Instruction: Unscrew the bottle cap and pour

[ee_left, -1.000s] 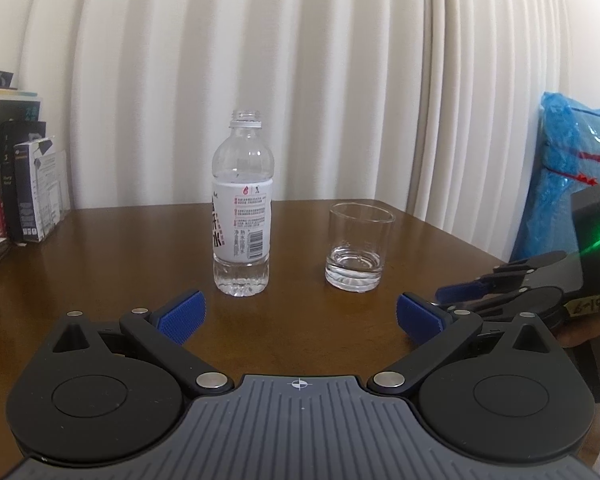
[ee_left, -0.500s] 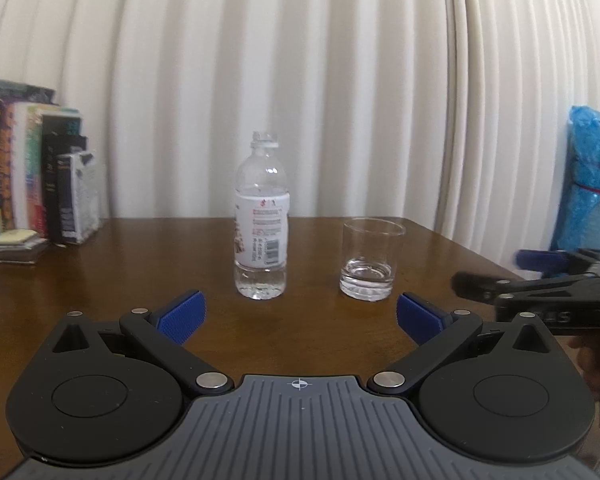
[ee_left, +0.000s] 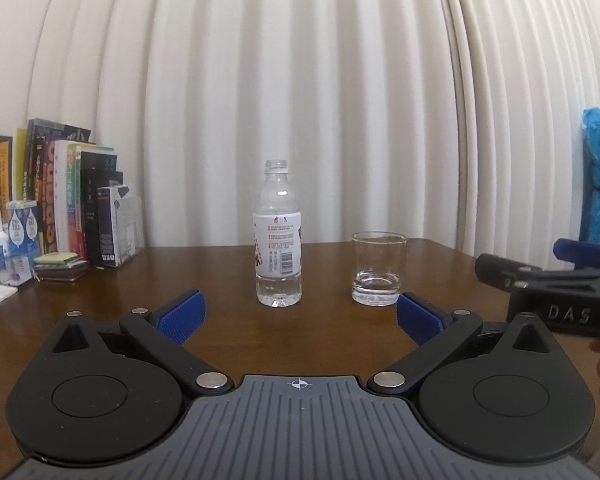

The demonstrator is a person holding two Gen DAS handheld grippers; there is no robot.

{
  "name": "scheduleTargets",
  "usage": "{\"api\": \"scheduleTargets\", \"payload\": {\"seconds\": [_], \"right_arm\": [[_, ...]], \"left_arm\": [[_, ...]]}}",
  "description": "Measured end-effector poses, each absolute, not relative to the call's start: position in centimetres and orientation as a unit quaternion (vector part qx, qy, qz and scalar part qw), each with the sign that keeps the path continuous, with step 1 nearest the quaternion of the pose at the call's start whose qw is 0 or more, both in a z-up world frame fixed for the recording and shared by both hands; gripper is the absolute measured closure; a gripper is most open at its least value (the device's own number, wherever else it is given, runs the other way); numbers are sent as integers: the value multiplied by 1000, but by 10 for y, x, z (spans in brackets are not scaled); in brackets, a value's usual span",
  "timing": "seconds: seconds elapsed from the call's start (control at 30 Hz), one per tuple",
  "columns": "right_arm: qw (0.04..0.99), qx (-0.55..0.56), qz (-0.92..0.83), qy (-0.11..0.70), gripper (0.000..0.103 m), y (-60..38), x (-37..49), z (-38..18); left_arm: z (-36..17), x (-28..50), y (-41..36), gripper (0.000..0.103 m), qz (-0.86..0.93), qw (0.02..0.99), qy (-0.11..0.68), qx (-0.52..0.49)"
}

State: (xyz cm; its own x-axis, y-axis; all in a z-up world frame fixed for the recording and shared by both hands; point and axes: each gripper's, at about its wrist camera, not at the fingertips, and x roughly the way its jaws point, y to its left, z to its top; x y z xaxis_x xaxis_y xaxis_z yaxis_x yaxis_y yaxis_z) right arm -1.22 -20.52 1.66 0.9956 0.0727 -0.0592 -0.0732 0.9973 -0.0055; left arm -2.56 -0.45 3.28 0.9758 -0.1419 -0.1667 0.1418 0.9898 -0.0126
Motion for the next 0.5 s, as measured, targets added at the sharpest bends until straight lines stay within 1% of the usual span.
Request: {"api": "scheduleTargets", "payload": {"seconds": [0.2, 0.5], "right_arm": [[999, 27, 22, 8, 0, -214, -18, 6], [1000, 10, 23, 8, 0, -214, -23, -8]], "left_arm": [[24, -34, -7, 0, -62, 996, 71, -4], [9, -32, -8, 0, -56, 996, 63, -2]]}}
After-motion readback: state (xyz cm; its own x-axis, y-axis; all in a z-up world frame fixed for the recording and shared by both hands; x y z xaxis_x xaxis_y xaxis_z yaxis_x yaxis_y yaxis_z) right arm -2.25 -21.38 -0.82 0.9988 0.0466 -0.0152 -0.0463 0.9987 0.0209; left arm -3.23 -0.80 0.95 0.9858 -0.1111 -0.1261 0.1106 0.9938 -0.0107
